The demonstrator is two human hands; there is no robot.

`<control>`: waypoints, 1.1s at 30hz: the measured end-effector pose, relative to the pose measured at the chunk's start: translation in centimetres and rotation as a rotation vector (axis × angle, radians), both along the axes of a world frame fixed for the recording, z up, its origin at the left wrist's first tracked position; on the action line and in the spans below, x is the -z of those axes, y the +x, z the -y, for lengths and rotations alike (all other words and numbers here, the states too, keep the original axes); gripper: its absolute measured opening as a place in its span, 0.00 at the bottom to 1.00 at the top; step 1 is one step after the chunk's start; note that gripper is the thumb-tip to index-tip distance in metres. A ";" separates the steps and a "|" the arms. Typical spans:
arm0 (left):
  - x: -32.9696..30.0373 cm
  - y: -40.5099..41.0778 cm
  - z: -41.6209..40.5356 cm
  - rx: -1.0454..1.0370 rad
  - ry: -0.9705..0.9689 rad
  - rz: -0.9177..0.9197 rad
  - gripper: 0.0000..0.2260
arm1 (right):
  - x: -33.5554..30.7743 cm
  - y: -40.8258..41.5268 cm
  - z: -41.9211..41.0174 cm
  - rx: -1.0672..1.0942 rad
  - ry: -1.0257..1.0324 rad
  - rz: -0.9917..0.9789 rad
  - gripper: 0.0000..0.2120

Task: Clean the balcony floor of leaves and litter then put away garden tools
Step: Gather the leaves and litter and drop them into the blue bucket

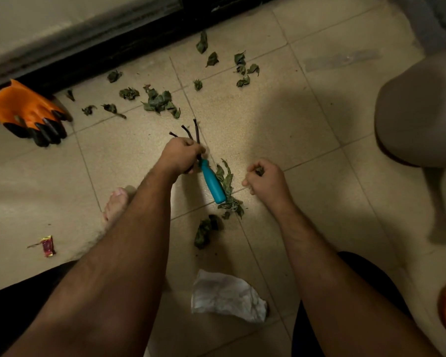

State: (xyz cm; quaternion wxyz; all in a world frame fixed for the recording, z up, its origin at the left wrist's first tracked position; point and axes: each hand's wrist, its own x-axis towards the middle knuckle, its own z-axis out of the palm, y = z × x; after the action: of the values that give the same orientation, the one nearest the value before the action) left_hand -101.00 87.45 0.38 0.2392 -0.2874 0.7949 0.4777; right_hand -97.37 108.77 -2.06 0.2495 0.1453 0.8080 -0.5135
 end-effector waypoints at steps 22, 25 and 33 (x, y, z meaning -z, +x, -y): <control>-6.4 -1.2 -5.1 -0.788 0.931 -0.010 0.17 | -8.0 -5.3 0.9 0.535 -0.464 0.107 0.03; -9.4 -1.8 -5.5 -0.786 1.055 -0.014 0.04 | -10.7 -6.2 1.1 0.651 -0.526 0.067 0.03; -17.5 -7.8 -6.7 -0.784 1.279 -0.044 0.17 | -20.3 -12.4 2.0 0.945 -0.690 -0.129 0.10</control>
State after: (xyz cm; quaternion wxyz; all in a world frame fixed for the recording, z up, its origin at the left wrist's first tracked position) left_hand -108.76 94.16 17.93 0.1559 -0.3449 0.2062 0.9023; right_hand -109.73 106.78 18.25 -0.0232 0.3689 0.4552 -0.8101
